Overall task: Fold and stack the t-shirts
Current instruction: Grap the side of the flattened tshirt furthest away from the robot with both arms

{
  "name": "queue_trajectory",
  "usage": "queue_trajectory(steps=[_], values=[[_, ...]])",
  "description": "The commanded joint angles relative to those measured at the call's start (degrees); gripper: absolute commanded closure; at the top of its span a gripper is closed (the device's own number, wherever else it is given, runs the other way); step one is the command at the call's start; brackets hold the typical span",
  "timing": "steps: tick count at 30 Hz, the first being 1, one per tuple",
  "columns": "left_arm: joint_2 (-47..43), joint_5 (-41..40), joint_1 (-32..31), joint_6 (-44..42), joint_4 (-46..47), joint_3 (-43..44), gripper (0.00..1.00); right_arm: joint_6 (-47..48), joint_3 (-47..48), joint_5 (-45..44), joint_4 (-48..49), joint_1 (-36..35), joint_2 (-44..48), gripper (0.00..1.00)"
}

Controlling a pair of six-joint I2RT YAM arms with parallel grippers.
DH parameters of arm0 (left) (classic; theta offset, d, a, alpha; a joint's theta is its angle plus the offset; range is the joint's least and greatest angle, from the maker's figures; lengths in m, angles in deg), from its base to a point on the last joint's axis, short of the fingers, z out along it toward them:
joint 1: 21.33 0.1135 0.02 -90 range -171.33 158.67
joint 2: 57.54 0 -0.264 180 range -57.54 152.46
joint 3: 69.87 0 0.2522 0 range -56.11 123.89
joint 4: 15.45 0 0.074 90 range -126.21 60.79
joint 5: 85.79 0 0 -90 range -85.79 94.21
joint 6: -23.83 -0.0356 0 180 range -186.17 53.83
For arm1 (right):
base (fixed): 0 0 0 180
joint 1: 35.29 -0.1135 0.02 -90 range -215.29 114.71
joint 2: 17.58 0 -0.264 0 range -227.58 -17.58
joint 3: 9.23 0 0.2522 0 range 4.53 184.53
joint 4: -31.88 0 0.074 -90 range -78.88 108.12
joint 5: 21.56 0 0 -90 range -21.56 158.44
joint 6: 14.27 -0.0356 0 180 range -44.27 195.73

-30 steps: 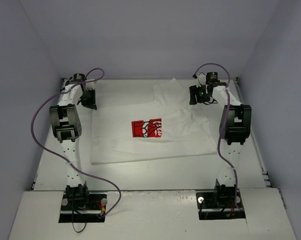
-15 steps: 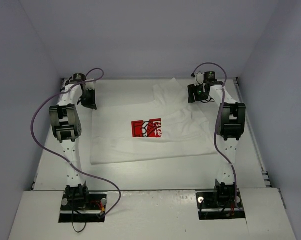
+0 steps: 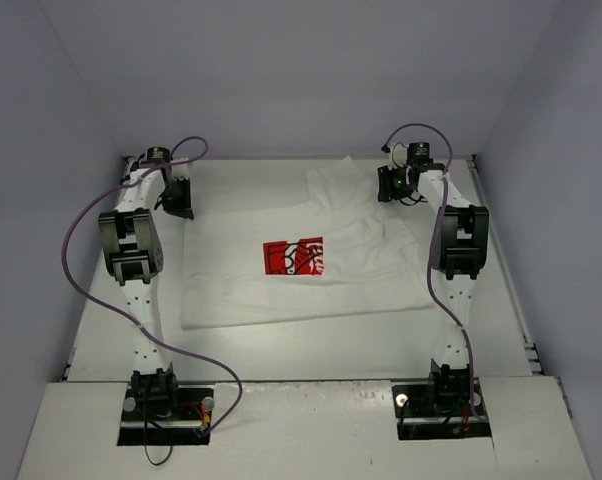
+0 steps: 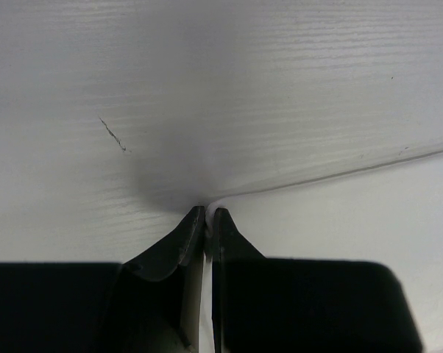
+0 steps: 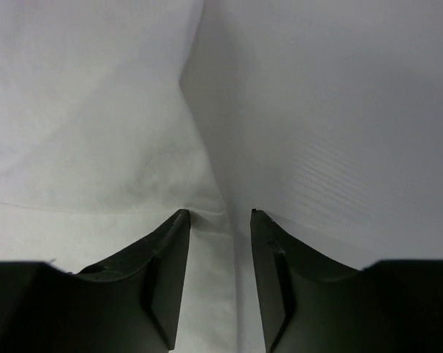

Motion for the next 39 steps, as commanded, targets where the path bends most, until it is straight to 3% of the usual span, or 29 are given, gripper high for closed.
queue_trajectory(steps=[1, 8, 11, 23, 39], values=[[-1.8, -0.3, 0.3, 0.2, 0.3, 1.4, 1.0, 0.2, 1.0, 1.4, -1.5, -0.6, -1.7, 0.68], [-1.7, 0.3, 0.3, 0.5, 0.3, 1.5, 1.0, 0.3, 0.3, 2.5, -1.5, -0.6, -1.8, 0.83], [-1.6, 0.6, 0.5, 0.8, 0.3, 1.8, 1.0, 0.5, 0.3, 2.9, -1.5, -0.7, -1.8, 1.0], [-6.4, 2.1, 2.5, 1.8, 1.7, 2.2, 1.0, 1.4, 4.4, -0.7, -1.5, 0.3, 3.5, 1.0], [-13.2, 0.5, 2.9, 2.5, 3.1, -2.0, 1.0, 1.4, 0.8, -1.9, -1.1, 0.5, 11.3, 1.0]])
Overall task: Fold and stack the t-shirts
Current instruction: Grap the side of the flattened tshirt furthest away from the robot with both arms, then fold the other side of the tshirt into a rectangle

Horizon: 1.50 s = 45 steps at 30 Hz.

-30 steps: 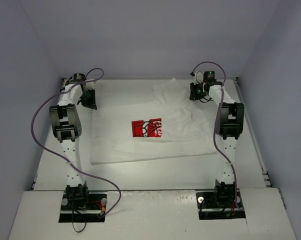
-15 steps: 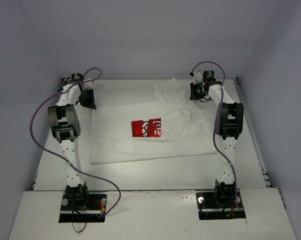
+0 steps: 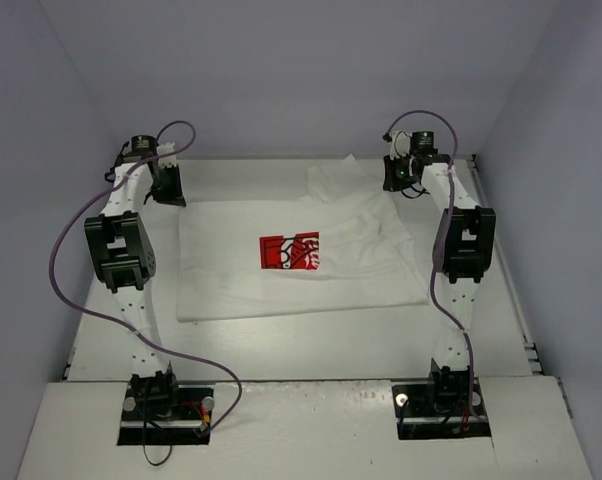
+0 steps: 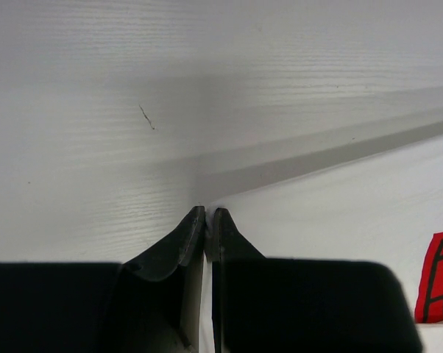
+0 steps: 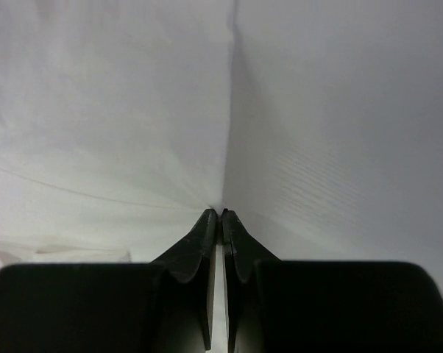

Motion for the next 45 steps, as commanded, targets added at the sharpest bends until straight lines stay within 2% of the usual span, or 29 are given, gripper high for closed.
queue_trajectory(steps=[1, 7, 15, 26, 36, 45], values=[[-6.5, -1.1, 1.1, 0.8, 2.1, -0.3, 1.0, 0.6, -0.2, -1.6, 1.3, 0.5, 7.1, 1.0], [-8.4, -2.1, 1.1, 1.3, 2.3, -2.9, 1.0, 0.4, -2.7, -1.9, 1.4, 0.5, 9.9, 1.0], [-13.7, -1.9, 1.0, 4.1, 3.3, -10.5, 1.0, 0.0, -10.0, -3.1, 2.4, 0.5, 15.2, 1.0], [-23.3, -10.0, 1.1, 9.9, 3.5, -18.8, 1.0, -0.9, -20.3, -4.7, 3.7, 0.6, 24.5, 1.0], [-30.9, -12.5, 0.4, 15.3, 8.5, -35.5, 1.0, -4.0, -31.9, -6.2, 7.9, 0.5, 29.5, 1.0], [-35.2, -14.4, 0.4, 17.1, 10.2, -42.2, 1.0, -7.9, -40.2, -8.1, 10.9, 0.5, 32.5, 1.0]])
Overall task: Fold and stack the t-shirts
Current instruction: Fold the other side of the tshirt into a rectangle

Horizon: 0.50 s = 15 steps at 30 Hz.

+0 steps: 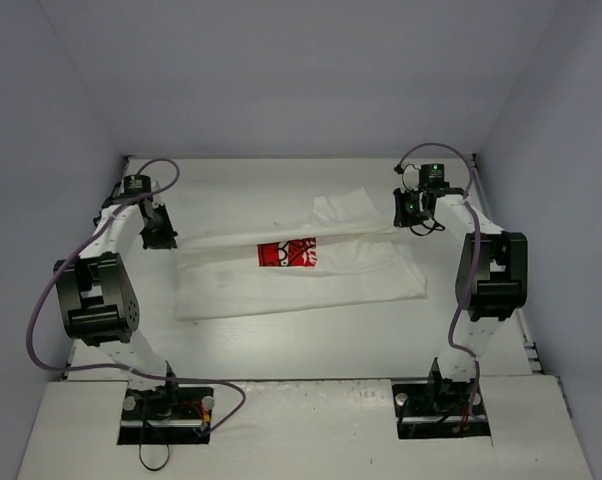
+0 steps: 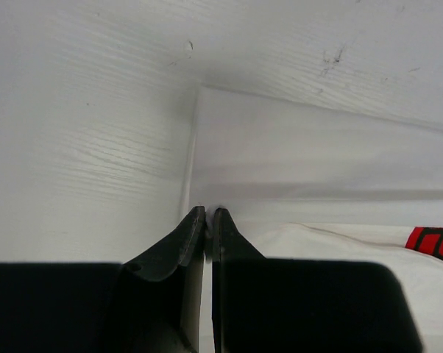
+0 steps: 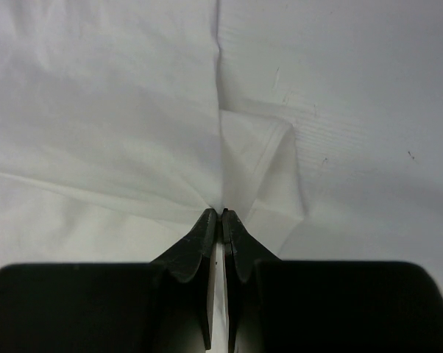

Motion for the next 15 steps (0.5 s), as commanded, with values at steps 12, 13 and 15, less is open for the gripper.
queue_trajectory(steps=[12, 13, 15], values=[[-1.6, -7.0, -0.3, 0.5, 8.1, -4.6, 1.0, -6.3, -7.7, -5.8, 8.6, 0.5, 6.7, 1.0], [-1.4, -6.7, -0.4, -0.1, 9.7, -3.8, 1.0, -6.5, -8.1, -5.8, 9.1, 0.5, 6.6, 1.0], [-1.9, -6.2, -0.9, -1.2, 13.5, -2.2, 1.0, -6.7, -7.9, -5.8, 9.4, 0.5, 6.2, 1.0]])
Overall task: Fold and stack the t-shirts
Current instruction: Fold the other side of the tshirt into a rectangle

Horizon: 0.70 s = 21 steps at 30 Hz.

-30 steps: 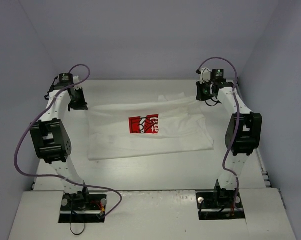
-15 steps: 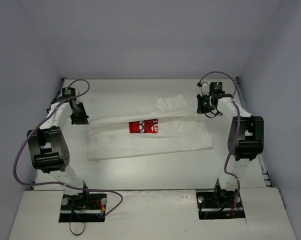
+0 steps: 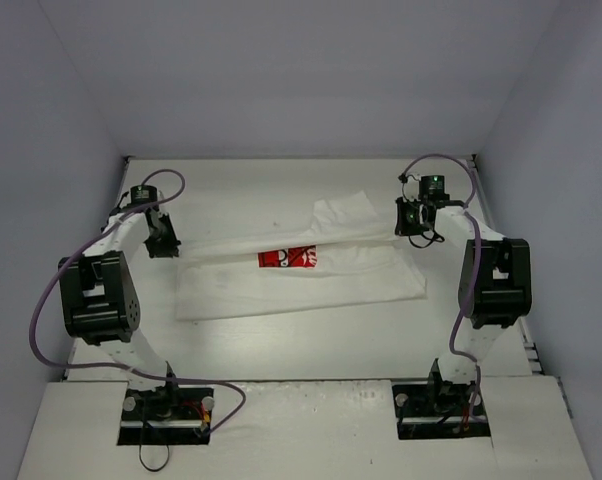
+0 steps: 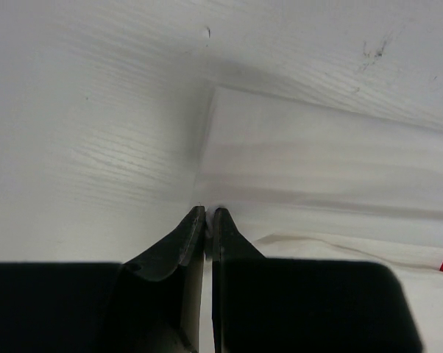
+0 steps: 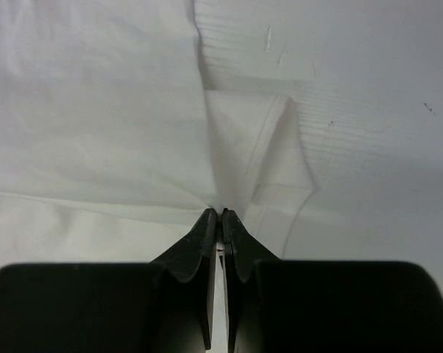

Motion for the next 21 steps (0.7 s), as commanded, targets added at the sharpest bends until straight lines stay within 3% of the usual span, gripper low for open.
queue_trajectory(steps=[1, 7, 12, 15, 21], values=[[-1.5, -3.2, -0.2, -2.4, 9.3, 4.2, 1.0, -1.1, 0.5, -3.4, 4.0, 0.5, 2.5, 1.0], [0.6, 2.5, -0.1, -9.3, 13.1, 12.3, 1.0, -0.5, 3.7, -4.1, 4.1, 0.5, 2.8, 1.0], [0.9, 2.8, -0.3, -13.0, 25.3, 11.7, 1.0, 0.0, 5.8, -4.5, 4.2, 0.6, 1.6, 1.0], [2.1, 5.1, -0.4, -15.0, 26.5, 13.3, 1.0, 0.0, 7.4, -4.1, 4.2, 0.5, 1.0, 1.0], [0.4, 8.1, -0.4, -15.3, 32.1, 4.3, 1.0, -0.3, 4.6, -3.6, 6.2, 0.5, 1.7, 1.0]])
